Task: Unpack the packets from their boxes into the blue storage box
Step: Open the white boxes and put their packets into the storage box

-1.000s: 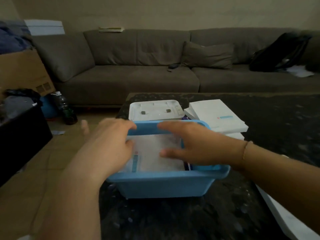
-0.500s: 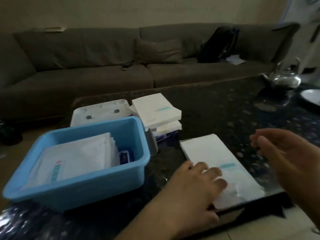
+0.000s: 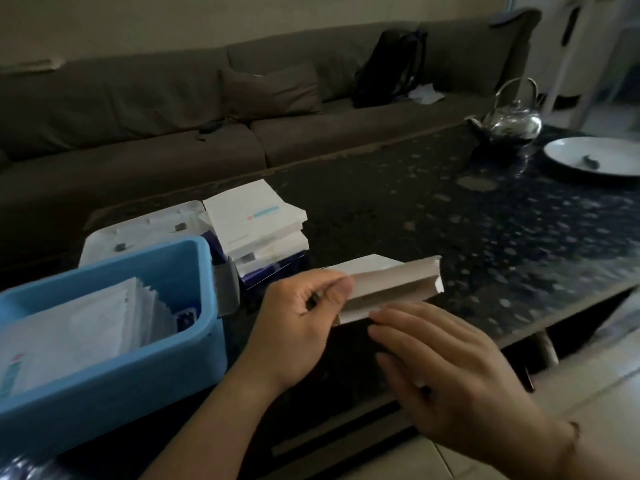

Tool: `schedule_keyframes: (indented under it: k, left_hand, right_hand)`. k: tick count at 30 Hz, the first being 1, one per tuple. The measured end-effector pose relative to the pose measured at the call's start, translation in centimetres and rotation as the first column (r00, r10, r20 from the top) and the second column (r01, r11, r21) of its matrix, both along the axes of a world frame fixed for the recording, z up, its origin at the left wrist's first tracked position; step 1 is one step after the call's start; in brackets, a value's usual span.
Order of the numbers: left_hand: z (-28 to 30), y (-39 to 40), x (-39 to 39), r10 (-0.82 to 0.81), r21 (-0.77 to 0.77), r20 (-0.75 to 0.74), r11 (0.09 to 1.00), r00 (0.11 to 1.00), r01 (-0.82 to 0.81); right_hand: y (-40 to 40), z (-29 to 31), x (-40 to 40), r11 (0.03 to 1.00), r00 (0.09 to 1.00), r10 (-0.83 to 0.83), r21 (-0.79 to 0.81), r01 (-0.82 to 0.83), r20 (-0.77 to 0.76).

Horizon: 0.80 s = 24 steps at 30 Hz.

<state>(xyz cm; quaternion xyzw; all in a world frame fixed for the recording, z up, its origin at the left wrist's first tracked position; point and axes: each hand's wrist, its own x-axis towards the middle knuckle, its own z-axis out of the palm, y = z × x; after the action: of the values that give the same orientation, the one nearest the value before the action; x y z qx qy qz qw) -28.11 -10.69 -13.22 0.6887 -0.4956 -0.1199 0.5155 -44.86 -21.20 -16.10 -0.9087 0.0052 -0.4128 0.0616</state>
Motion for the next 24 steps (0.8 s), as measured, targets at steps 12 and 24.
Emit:
schedule_keyframes:
  k: [12,24]
  left_hand:
    - [0.0,0.1,0.1,-0.030,0.007,-0.069,1.000,0.997,0.030]
    - [0.0,1.3,0.9,-0.185,0.236,0.201,0.962,0.962,0.136]
  right_hand:
    - [-0.3,0.6,3.4,0.960,0.921,-0.261,-0.180,0.215,-0.289]
    - [1.7,4.2,-4.0,0.968,0.989,-0.141,-0.214,0.128,-0.048]
